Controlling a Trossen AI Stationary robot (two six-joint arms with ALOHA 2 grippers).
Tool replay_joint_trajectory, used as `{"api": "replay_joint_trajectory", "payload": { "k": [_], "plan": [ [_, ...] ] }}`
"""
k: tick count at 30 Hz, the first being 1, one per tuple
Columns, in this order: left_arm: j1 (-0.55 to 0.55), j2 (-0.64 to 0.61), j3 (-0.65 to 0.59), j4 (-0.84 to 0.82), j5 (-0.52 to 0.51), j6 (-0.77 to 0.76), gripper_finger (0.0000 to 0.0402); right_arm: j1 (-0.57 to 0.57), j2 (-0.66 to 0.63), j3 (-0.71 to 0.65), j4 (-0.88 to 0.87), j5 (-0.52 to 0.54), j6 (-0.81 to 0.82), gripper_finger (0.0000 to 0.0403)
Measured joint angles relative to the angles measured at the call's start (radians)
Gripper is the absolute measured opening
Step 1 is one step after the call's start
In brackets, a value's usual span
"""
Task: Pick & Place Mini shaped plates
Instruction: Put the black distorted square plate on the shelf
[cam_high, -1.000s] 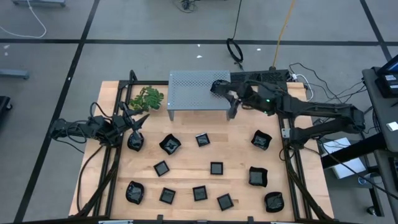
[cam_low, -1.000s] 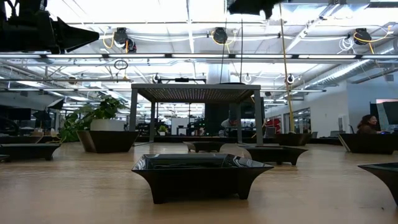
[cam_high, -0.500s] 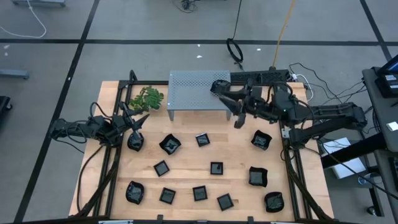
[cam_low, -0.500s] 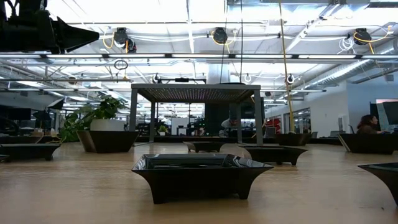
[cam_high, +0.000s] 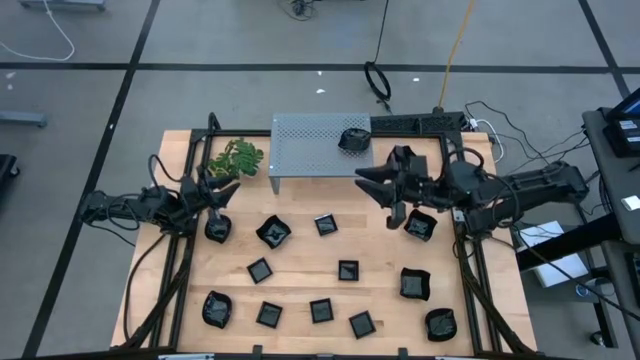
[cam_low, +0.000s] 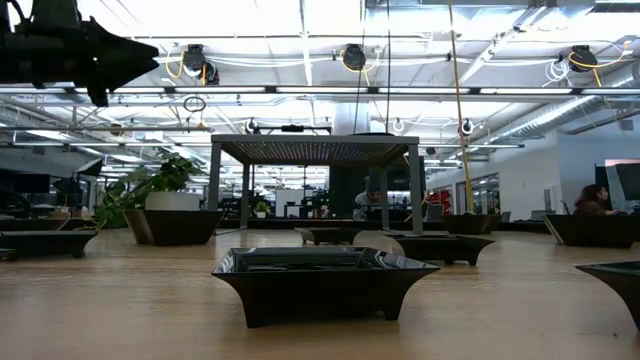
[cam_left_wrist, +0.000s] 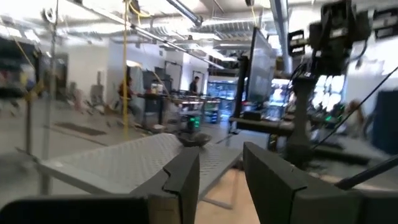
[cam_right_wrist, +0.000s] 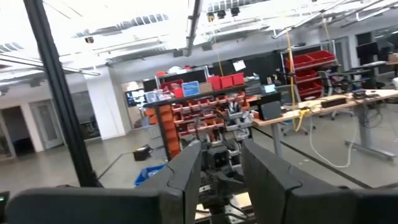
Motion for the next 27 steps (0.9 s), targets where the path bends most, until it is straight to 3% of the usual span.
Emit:
{"api": "replay_joint_trajectory", "payload": {
  "k": [8, 15, 19, 27],
  "plan": [
    [0.004, 0.0, 0.0, 0.071, -0.024, 0.003, 0.0127, 0.01, 0.0, -0.016, 0.01, 0.0, -0.002, 0.01],
    [0.003, 0.0, 0.005, 0.297, 0.135, 0.015, 0.0127, 0.007, 0.001, -0.037, 0.019, 0.002, -0.004, 0.0099],
    [0.002, 0.011, 0.052, 0.301, 0.219, -0.006, 0.0127, 0.001, 0.0, -0.039, 0.05, 0.003, -0.039, 0.0099],
    [0.0, 0.257, 0.218, 0.197, 0.225, -0.009, 0.0127, -0.012, 0.0, -0.039, 0.067, 0.003, -0.135, 0.01]
  ]
}}
